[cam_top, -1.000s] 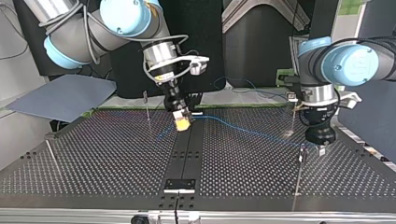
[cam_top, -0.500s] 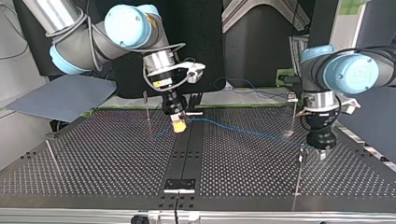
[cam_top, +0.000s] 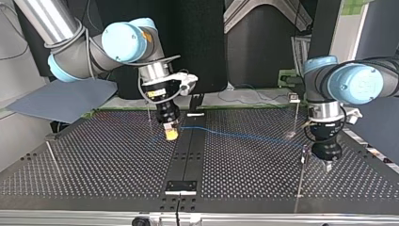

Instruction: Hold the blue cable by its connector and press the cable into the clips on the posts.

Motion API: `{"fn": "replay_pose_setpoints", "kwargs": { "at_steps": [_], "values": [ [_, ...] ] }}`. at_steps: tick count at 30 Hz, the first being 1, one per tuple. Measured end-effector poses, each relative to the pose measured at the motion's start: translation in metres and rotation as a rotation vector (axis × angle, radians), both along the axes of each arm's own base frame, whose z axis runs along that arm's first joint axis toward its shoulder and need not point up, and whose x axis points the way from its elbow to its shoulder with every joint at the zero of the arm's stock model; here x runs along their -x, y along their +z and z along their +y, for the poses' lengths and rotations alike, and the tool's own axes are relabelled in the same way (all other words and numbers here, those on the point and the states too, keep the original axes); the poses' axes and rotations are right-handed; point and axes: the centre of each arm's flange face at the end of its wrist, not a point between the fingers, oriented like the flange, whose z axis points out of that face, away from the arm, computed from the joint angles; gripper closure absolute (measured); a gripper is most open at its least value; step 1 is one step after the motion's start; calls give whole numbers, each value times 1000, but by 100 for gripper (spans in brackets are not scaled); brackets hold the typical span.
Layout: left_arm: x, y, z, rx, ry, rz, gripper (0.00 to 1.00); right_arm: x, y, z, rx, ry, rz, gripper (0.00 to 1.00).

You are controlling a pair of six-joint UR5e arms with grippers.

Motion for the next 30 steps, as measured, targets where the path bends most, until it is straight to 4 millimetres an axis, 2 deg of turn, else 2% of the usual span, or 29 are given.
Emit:
{"fn": "replay_pose_setpoints", "kwargs": {
  "at_steps": [4,9,30],
  "values": [
    [-2,2,1,11,1,-15,100,-1,-3,-10,0,-7,-1,100],
    [-2,3,3,16,8,-18,100,-3,8,-17,17,-8,-14,100],
    [-3,1,8,26,23,-17,100,-3,11,-19,20,0,-17,100]
  ]
}}
